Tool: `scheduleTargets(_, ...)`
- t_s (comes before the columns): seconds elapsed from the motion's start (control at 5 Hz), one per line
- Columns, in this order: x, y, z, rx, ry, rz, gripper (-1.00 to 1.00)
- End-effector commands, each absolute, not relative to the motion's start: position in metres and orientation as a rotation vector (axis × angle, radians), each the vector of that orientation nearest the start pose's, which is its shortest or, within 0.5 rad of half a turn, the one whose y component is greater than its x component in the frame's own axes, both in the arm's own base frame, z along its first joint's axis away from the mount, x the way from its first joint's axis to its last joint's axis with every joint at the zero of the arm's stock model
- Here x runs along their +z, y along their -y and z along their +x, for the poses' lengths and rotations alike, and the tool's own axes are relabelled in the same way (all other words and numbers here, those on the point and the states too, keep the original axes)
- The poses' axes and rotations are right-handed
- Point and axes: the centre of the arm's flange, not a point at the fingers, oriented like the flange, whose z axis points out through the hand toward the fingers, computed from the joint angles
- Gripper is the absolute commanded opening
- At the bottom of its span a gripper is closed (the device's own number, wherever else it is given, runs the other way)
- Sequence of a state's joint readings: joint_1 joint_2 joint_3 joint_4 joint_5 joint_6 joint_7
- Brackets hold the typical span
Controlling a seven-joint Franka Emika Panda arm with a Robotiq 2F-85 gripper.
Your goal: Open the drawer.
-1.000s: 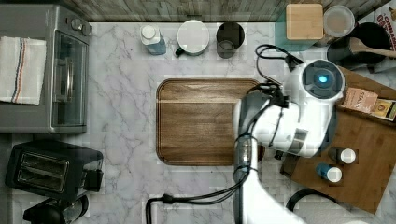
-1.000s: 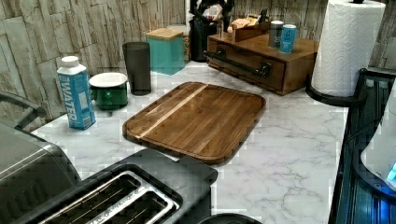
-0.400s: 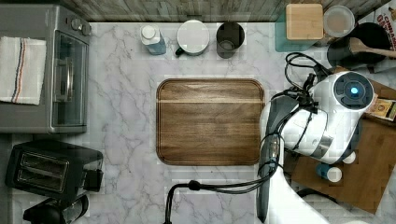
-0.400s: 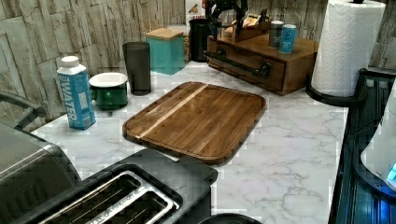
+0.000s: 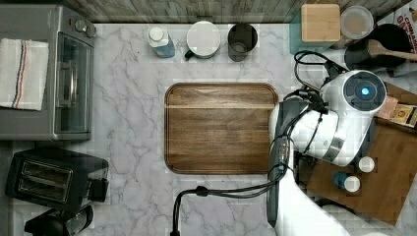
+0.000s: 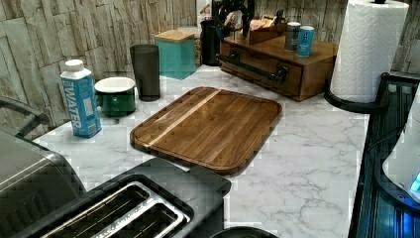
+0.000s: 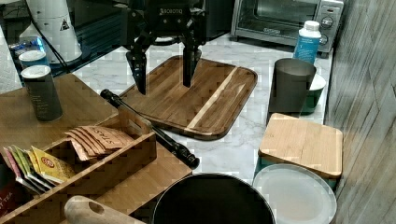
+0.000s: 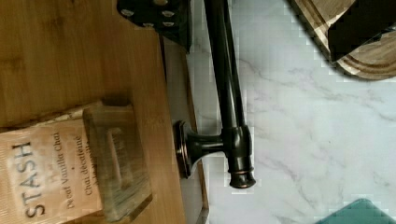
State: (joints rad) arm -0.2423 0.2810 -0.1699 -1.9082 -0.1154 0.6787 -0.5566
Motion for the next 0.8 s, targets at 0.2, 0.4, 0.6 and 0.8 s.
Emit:
scheduleTargets(0.2, 0.362, 0.255, 0.581, -0.141, -0.835, -3.234, 1.0)
scheduleTargets(0.4, 0.347, 0.251, 0.571, -0.13, -0.879, -3.224, 1.0)
scheduleTargets(0.6, 0.324, 0.244, 0.565, -0.082, -0.909, -3.208, 1.0)
scheduleTargets(0.8, 0.308, 0.243, 0.557, -0.097, -0.908, -3.184, 1.0)
